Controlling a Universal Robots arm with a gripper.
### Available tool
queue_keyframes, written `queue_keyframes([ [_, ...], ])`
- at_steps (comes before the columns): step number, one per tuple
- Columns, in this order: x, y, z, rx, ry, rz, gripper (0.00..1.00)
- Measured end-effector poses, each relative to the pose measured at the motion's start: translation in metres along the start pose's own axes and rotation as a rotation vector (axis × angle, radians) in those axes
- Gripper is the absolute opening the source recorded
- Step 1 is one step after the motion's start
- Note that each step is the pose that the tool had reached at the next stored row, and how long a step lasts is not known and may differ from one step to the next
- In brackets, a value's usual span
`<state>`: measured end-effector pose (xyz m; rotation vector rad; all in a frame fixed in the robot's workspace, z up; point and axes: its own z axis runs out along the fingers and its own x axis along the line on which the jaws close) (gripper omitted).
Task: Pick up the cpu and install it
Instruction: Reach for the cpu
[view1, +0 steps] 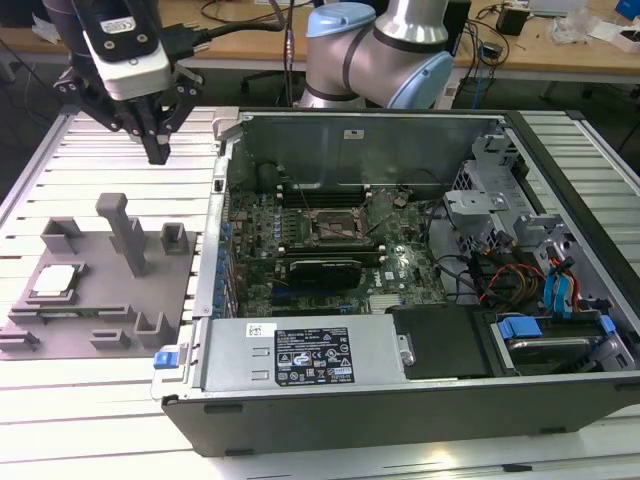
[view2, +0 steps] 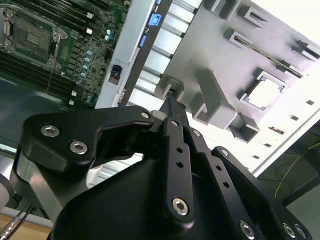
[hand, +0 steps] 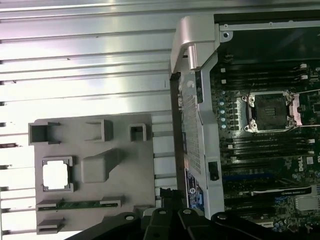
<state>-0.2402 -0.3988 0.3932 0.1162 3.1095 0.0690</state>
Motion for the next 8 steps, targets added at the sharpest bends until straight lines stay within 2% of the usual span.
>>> queue_keyframes([
  [2,0.0038,-0.0003,-0.0001,0.0000,-0.0003,0.000,0.11],
  [8,0.0215,-0.0016,-0.0006,-0.0001,-0.0016,0.000,0.11],
])
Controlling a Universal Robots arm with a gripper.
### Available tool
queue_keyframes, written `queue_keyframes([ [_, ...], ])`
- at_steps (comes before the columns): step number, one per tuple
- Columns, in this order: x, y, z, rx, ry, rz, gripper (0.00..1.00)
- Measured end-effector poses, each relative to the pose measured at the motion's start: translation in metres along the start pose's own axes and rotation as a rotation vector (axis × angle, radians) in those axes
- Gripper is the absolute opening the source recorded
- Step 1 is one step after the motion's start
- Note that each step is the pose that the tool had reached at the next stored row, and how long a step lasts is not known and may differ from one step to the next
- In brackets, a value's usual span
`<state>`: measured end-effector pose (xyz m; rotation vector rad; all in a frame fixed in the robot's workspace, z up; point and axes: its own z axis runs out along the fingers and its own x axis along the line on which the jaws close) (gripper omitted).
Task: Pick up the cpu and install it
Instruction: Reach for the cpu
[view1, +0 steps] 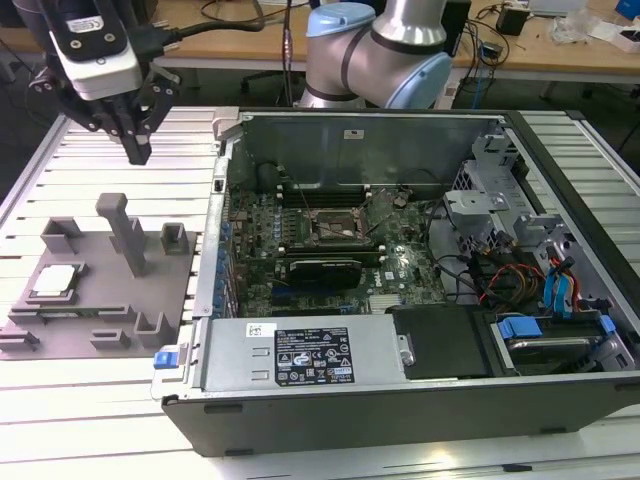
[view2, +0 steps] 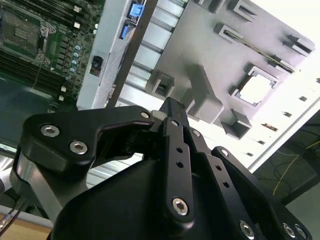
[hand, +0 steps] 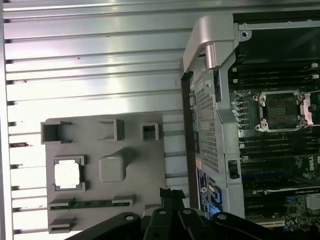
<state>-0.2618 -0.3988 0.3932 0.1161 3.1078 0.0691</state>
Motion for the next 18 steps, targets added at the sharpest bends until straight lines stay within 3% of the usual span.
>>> queue_keyframes([
  [18,0.0428,-0.0032,-0.0006,-0.0001,-0.0010,0.000,0.11],
])
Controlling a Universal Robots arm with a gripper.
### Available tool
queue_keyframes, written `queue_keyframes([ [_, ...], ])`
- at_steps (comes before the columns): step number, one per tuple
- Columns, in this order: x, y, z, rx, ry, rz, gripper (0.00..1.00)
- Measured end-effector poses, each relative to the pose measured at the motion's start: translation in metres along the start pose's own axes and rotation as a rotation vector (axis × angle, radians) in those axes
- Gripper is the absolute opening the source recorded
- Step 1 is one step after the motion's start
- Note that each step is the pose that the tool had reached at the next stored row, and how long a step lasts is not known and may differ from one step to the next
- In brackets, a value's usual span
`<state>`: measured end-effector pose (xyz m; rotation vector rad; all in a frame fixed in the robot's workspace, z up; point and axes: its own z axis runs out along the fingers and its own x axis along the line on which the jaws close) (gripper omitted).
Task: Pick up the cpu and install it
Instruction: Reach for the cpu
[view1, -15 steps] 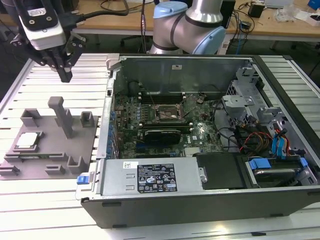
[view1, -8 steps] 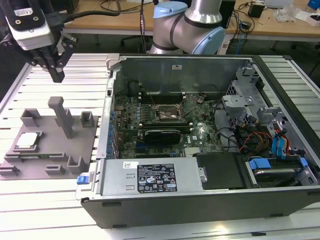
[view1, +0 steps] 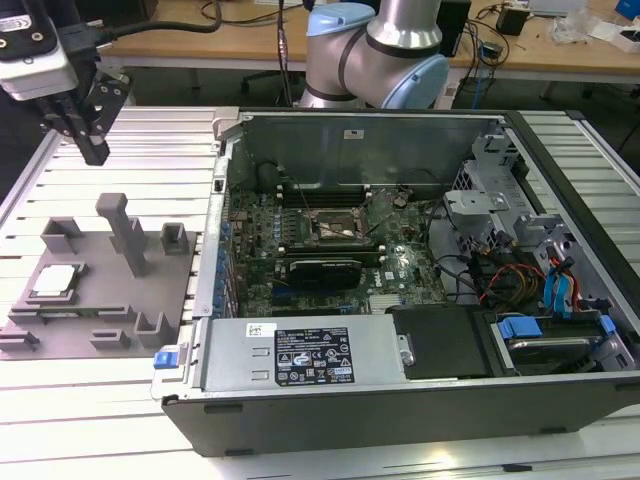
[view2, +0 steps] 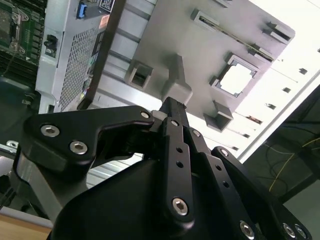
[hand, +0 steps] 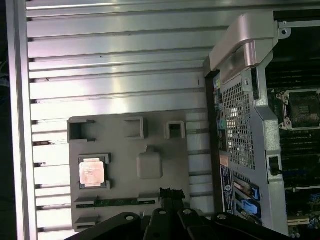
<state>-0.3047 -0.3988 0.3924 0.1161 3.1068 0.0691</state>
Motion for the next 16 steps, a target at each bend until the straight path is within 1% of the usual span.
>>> queue_keyframes([
  [1,0.0018,-0.0001,0.0000,0.0000,0.0000,0.000,0.11],
  [2,0.0057,-0.0004,-0.0001,0.0000,-0.0001,0.000,0.11],
  [6,0.0125,-0.0009,-0.0004,0.0000,-0.0002,0.000,0.11],
  [8,0.0180,-0.0013,-0.0005,0.0000,-0.0003,0.000,0.11],
  [10,0.0213,-0.0016,-0.0006,0.0000,-0.0004,0.000,0.11],
  [11,0.0247,-0.0018,-0.0007,-0.0001,-0.0005,0.000,0.11],
  [13,0.0286,-0.0021,-0.0006,-0.0001,-0.0010,0.000,0.11],
  [14,0.0320,-0.0024,0.0000,-0.0001,-0.0015,0.000,0.11],
  [16,0.0360,-0.0028,0.0011,-0.0001,-0.0015,0.000,0.11],
])
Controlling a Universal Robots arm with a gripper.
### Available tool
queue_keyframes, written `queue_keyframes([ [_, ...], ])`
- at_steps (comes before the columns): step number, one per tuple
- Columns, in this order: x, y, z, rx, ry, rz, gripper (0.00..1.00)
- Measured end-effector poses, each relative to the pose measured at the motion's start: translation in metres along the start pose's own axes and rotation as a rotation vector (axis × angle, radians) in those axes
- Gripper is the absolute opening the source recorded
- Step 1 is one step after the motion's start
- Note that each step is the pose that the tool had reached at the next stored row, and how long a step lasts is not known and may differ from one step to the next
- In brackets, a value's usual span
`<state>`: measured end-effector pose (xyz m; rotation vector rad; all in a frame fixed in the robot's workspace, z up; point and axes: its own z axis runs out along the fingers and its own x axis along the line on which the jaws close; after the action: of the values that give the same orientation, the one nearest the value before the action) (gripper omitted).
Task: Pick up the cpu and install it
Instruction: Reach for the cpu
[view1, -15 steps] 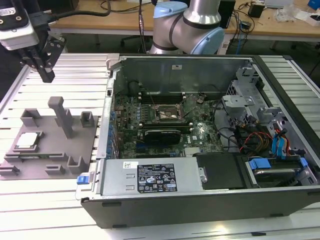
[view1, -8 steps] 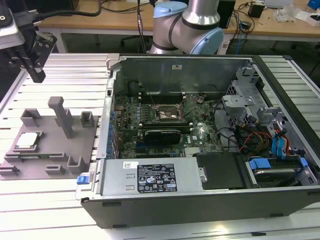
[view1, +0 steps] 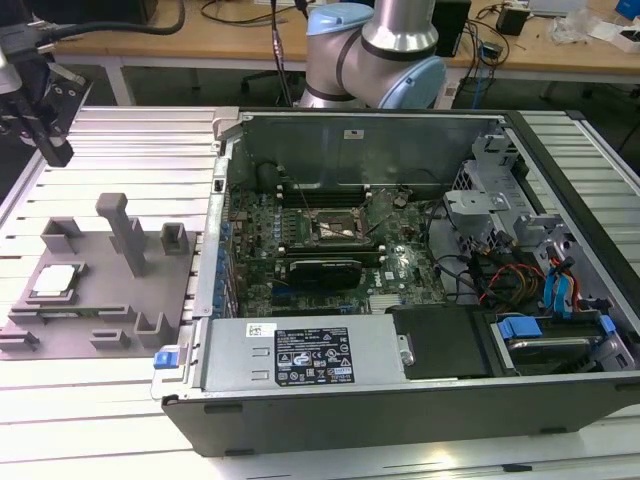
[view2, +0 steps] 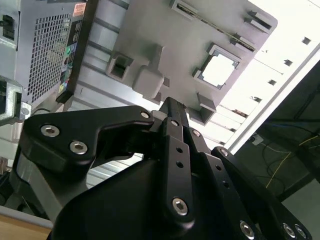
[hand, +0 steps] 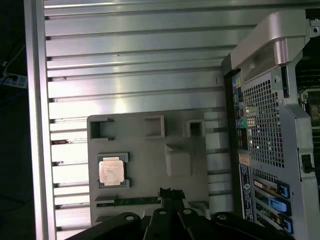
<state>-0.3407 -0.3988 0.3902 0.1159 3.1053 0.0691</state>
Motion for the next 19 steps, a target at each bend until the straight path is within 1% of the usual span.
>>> queue_keyframes([
  [2,0.0070,-0.0006,0.0022,0.0000,0.0000,0.000,0.11],
  [6,0.0184,-0.0016,0.0067,-0.0001,-0.0001,0.000,0.11],
  [7,0.0216,-0.0020,0.0094,-0.0002,-0.0002,0.000,0.11],
  [8,0.0259,-0.0025,0.0138,0.0000,0.0000,0.000,0.11],
  [9,0.0287,-0.0029,0.0181,-0.0001,0.0000,0.000,0.11],
  [14,0.0342,-0.0038,0.0293,-0.0001,0.0000,0.000,0.11],
  [15,0.0348,-0.0040,0.0313,-0.0001,-0.0001,0.000,0.11],
  [17,0.0360,-0.0043,0.0372,-0.0001,0.0000,0.000,0.11],
  [19,0.0366,-0.0045,0.0411,0.0000,0.0000,0.000,0.11],
])
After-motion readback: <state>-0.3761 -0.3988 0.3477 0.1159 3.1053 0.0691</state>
